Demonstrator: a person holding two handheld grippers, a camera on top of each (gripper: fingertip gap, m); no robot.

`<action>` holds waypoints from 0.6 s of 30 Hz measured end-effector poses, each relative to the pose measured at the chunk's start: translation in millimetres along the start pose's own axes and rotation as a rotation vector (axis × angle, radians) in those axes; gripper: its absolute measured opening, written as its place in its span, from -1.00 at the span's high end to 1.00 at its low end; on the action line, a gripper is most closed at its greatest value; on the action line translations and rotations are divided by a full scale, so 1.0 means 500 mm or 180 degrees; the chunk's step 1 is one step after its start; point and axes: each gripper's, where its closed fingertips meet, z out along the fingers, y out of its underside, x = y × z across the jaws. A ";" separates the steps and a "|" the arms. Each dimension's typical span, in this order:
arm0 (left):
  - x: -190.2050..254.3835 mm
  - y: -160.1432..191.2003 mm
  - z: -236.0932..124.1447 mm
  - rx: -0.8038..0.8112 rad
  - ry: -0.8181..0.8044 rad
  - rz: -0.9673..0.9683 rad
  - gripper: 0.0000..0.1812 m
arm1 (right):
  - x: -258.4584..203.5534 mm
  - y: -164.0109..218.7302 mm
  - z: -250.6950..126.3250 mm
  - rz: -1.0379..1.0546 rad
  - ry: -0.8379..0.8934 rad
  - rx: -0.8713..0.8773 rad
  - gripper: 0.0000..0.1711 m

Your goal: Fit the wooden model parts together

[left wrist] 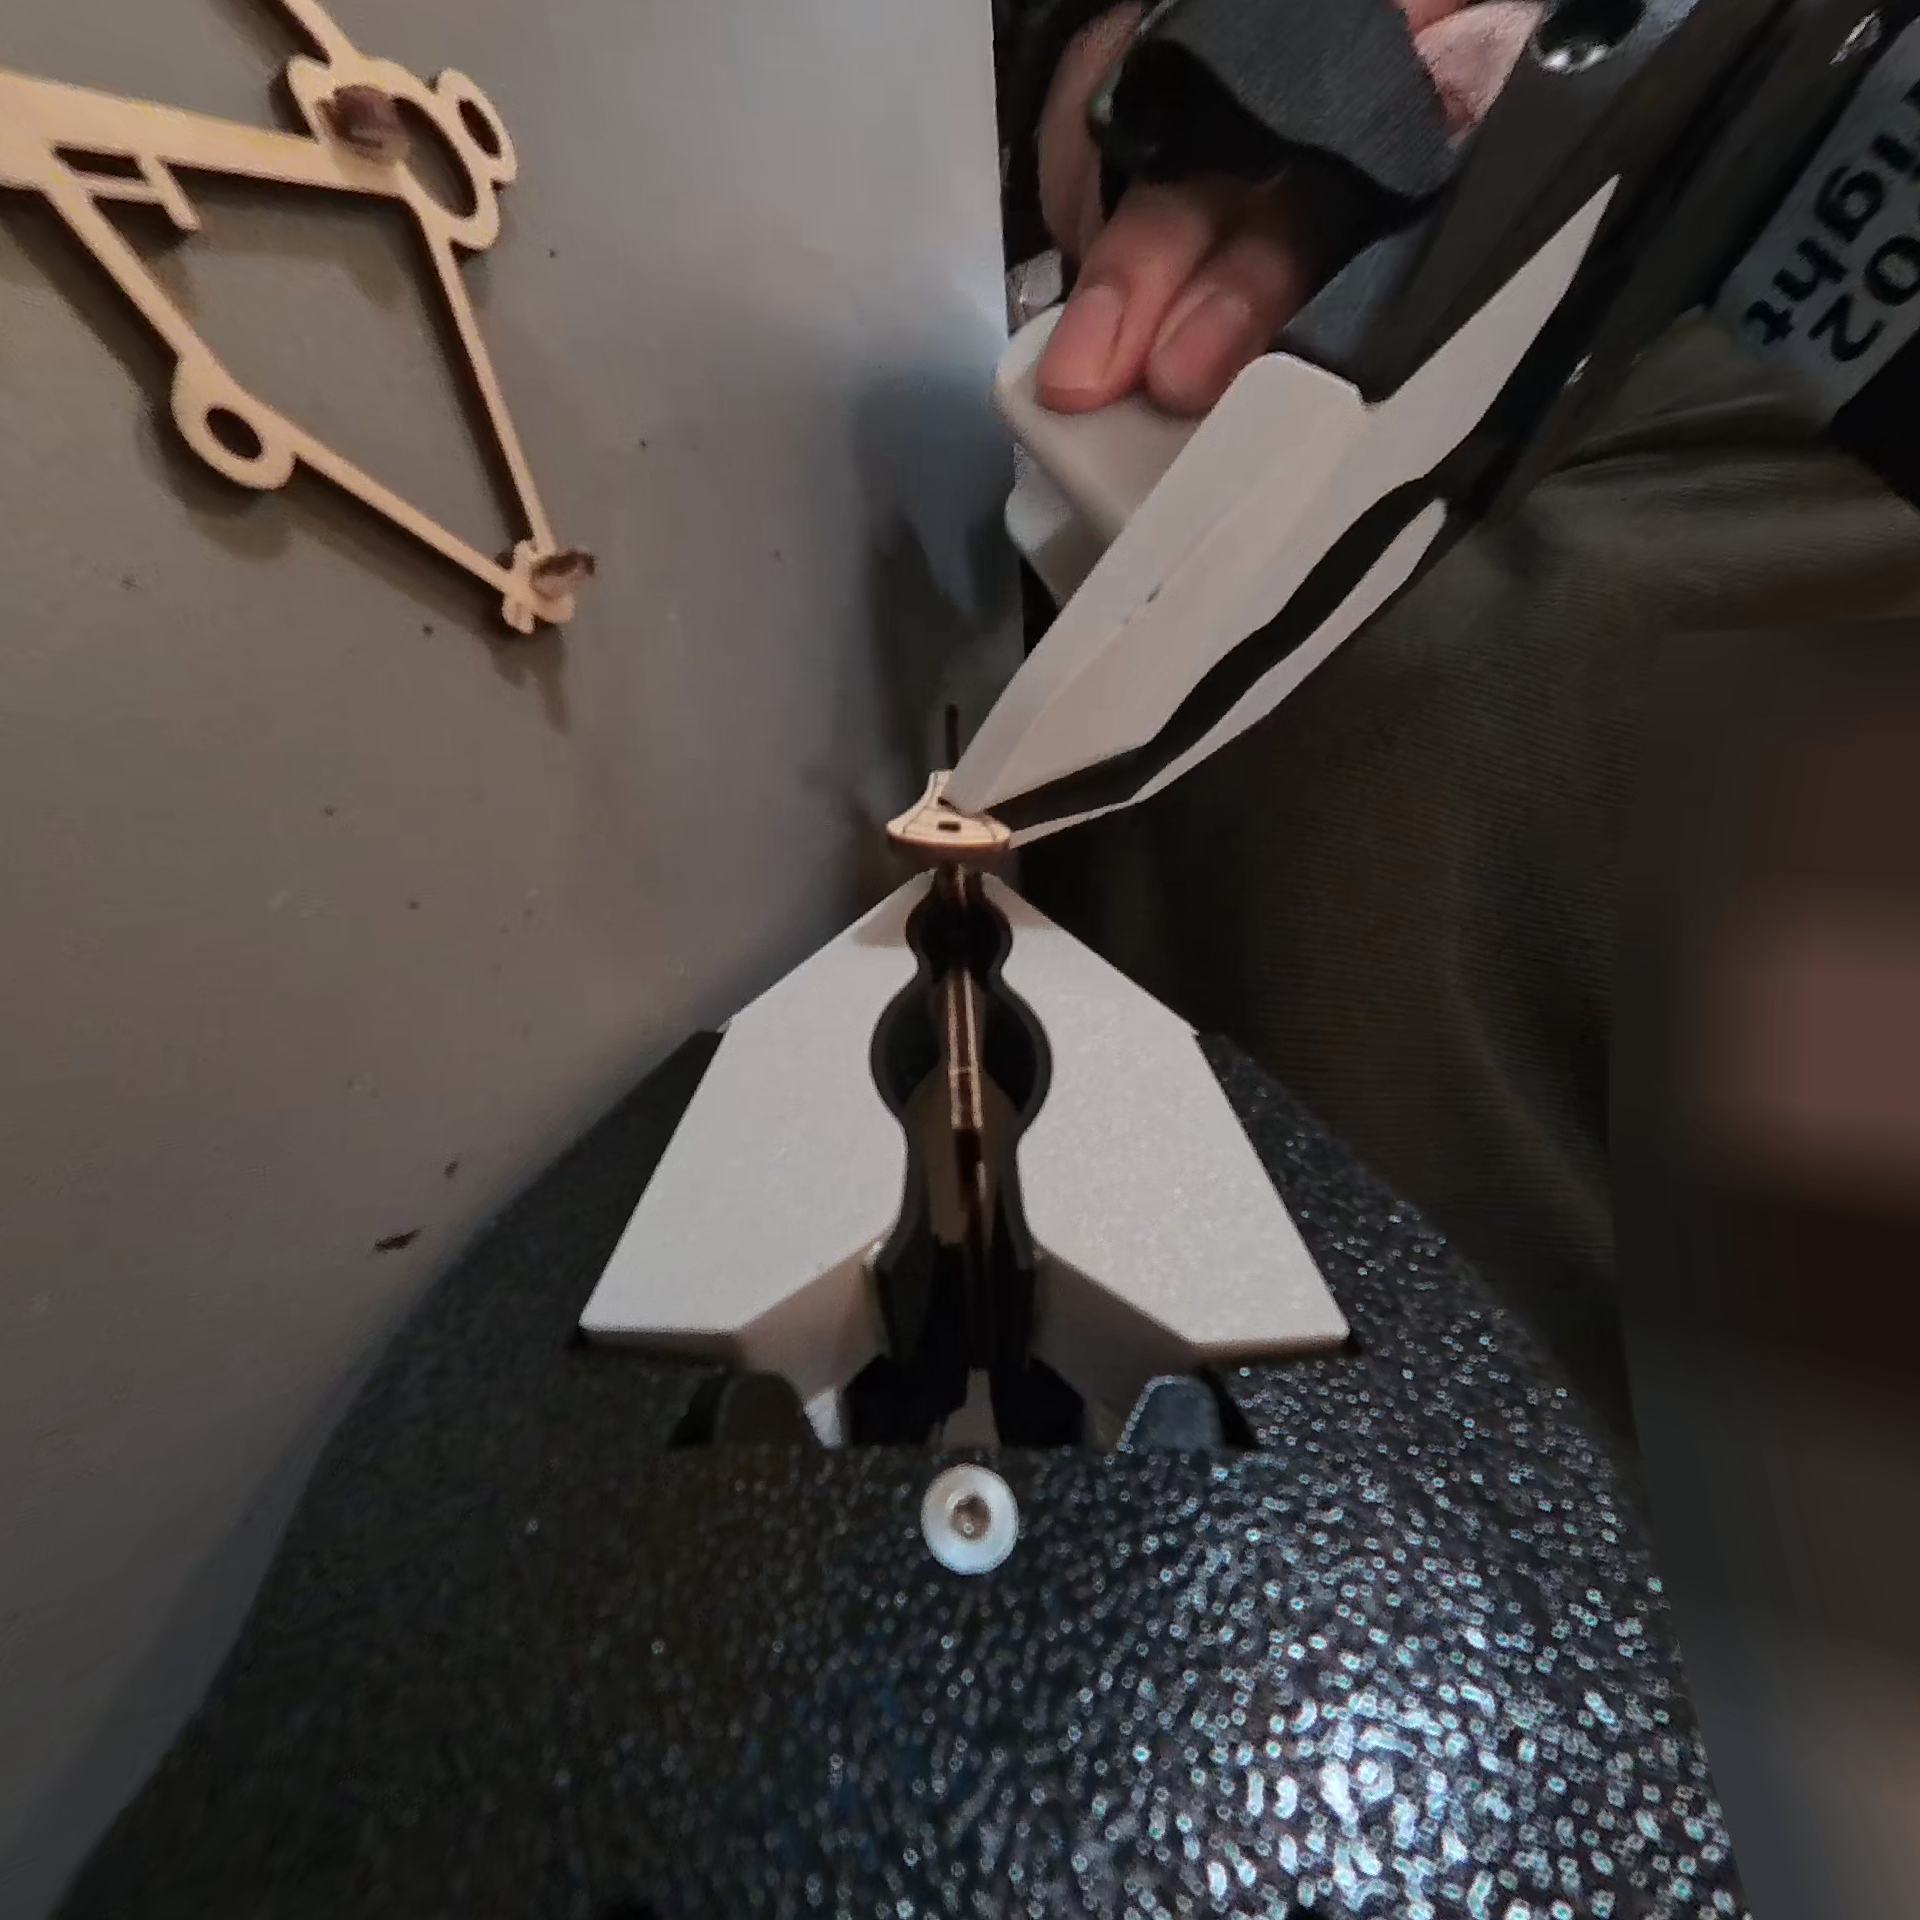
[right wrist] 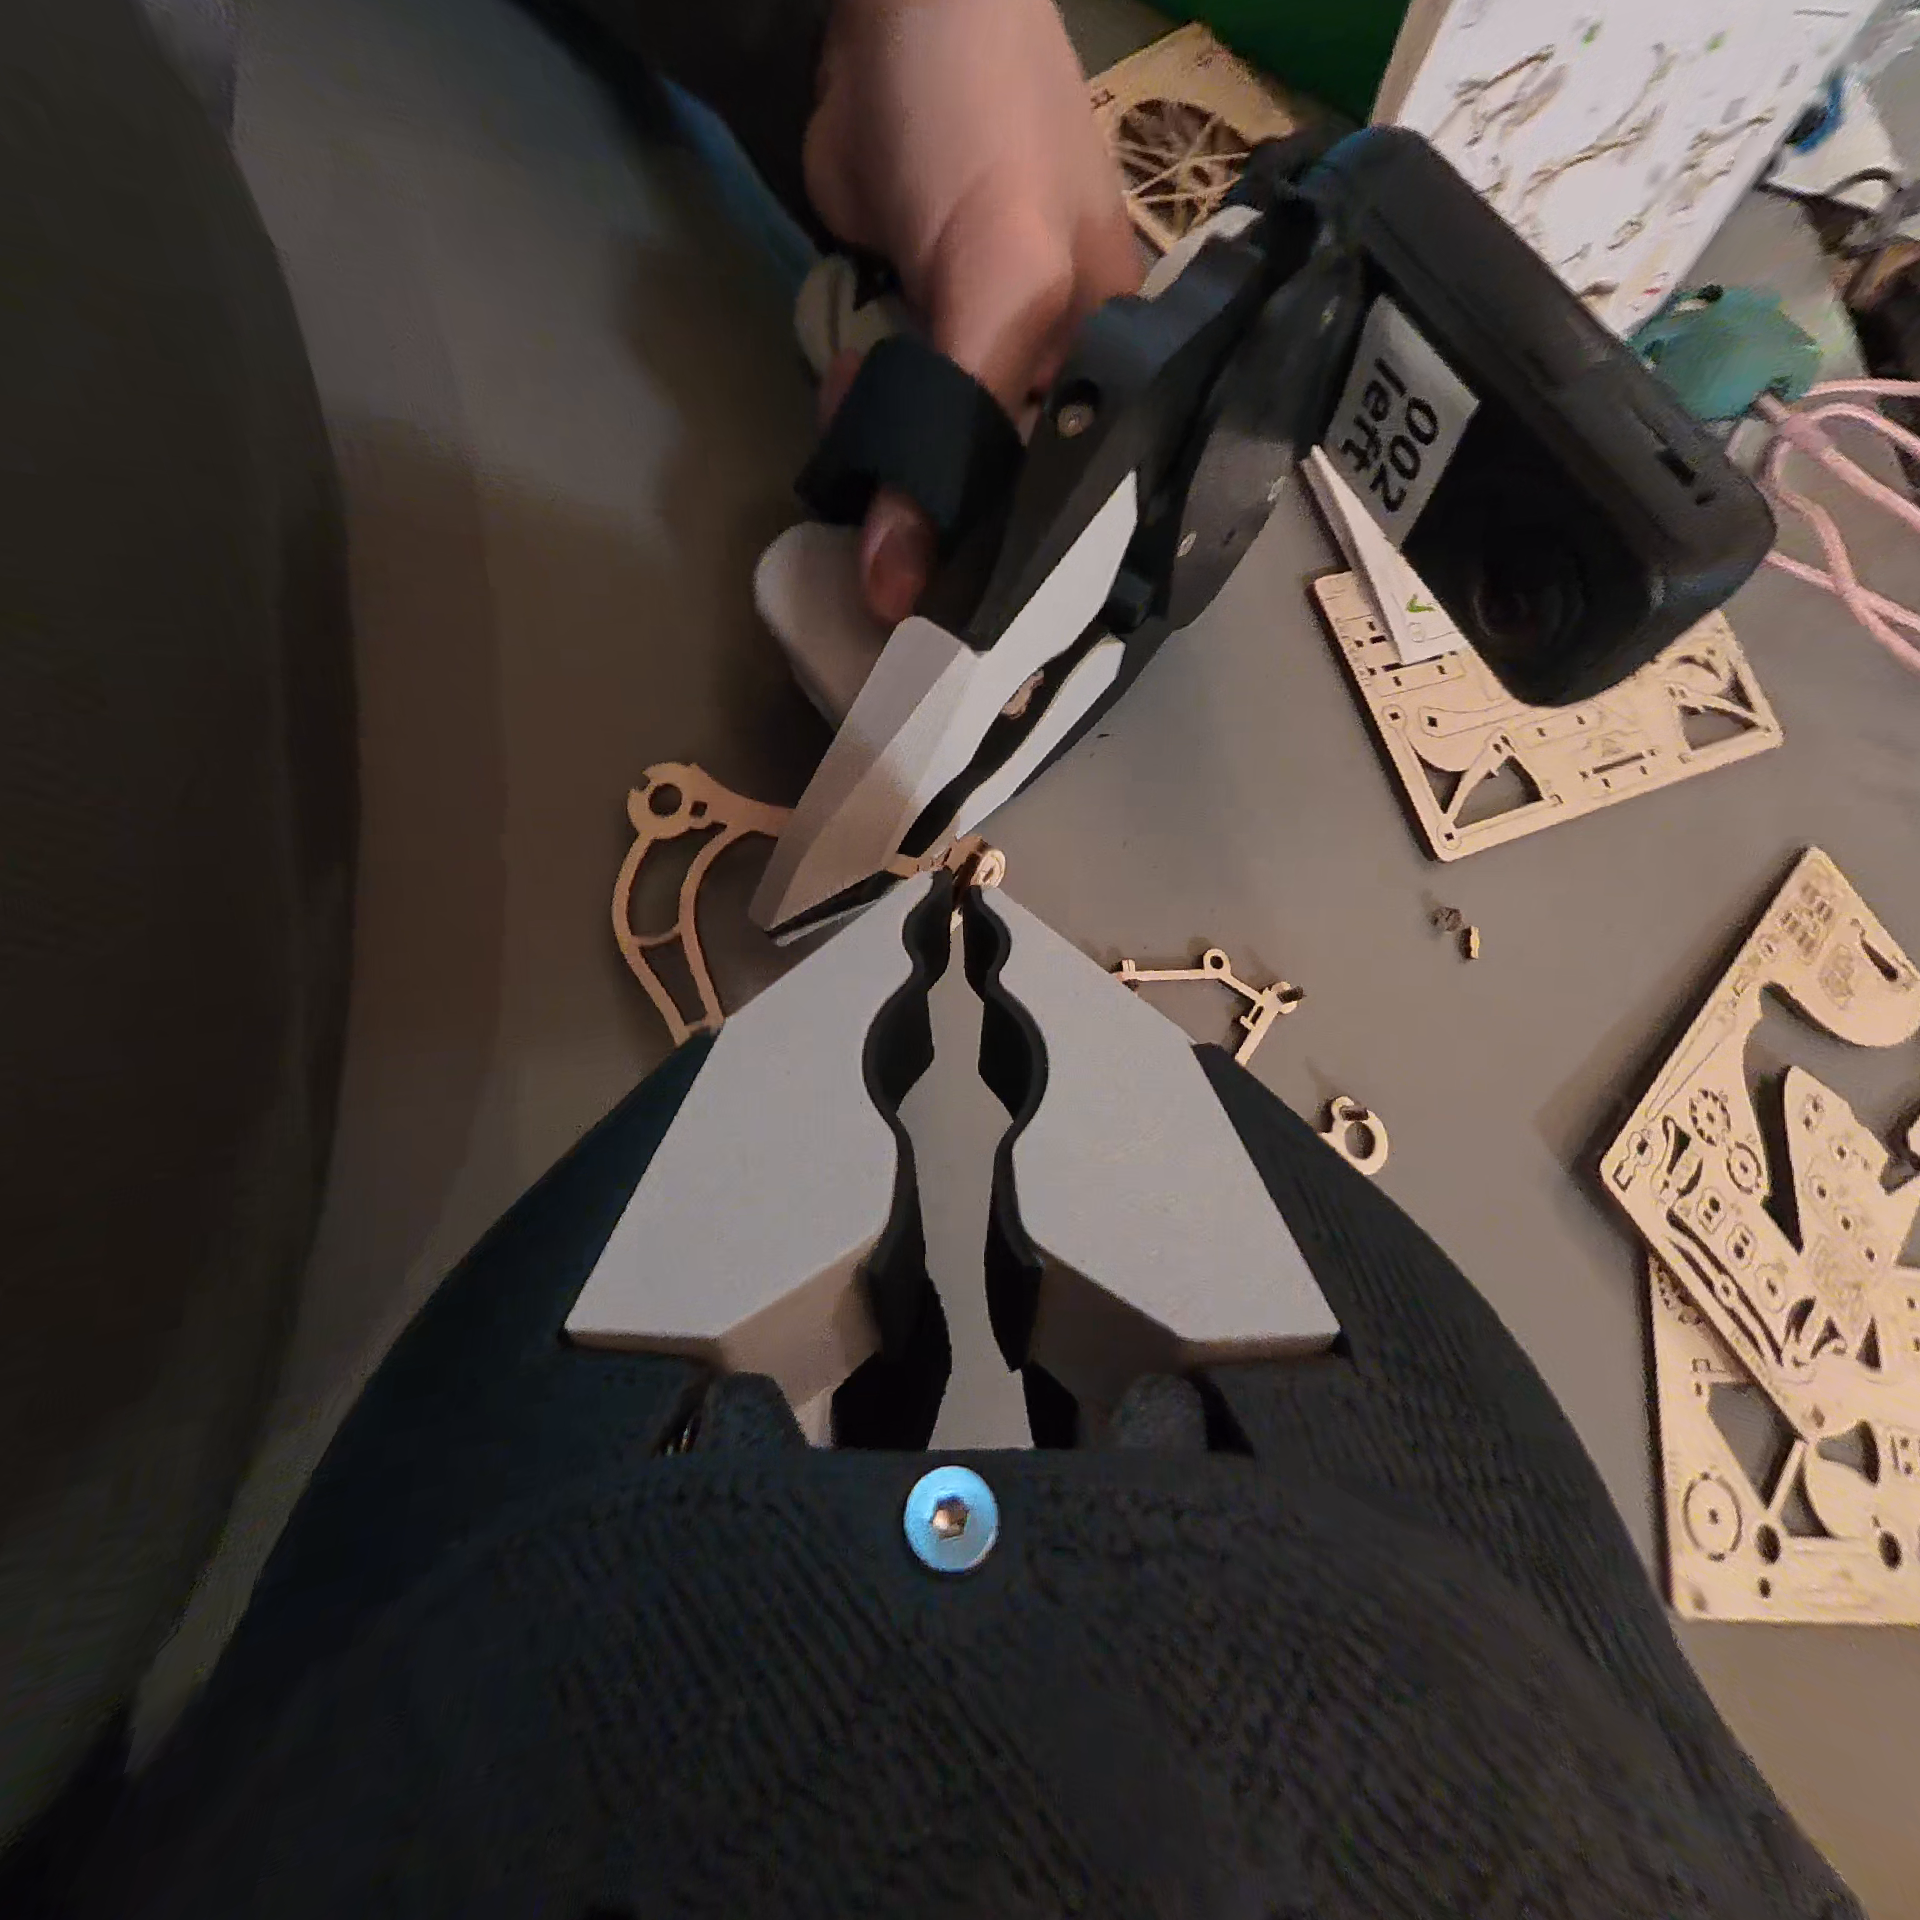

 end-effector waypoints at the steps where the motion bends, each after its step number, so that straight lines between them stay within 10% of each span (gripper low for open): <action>1: 0.000 0.001 0.000 -0.0011 0.0005 0.0004 1.00 | -0.001 0.000 -0.001 -0.0037 -0.0054 -0.0013 1.00; 18: 0.004 0.002 0.001 -0.0037 0.0060 0.0018 1.00 | -0.005 -0.007 0.001 -0.0078 -0.0346 0.0105 1.00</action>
